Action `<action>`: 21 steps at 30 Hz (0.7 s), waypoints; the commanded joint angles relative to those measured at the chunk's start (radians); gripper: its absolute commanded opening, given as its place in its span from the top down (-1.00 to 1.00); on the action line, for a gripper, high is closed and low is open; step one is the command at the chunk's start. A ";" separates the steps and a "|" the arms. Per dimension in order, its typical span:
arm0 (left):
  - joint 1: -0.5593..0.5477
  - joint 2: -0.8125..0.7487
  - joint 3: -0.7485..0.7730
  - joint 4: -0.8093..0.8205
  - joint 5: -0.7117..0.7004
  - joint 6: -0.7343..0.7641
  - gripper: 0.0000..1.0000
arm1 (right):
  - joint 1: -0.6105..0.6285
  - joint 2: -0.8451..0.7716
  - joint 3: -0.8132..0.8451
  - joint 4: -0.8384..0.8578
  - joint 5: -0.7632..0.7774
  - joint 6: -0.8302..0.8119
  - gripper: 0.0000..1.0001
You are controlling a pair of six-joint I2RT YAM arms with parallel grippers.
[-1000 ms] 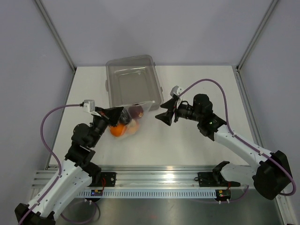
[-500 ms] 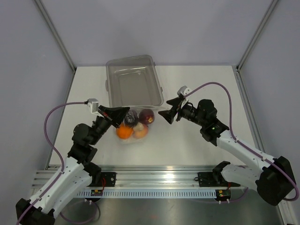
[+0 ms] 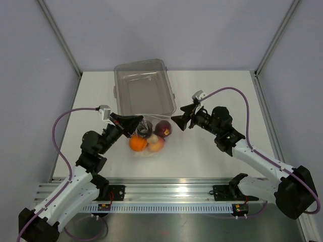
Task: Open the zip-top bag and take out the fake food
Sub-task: Open the zipper of the food storage bag at the center of the board.
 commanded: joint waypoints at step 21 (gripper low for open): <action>-0.026 0.132 -0.051 0.266 0.012 0.027 1.00 | 0.003 0.090 0.226 -0.261 0.136 0.196 -0.33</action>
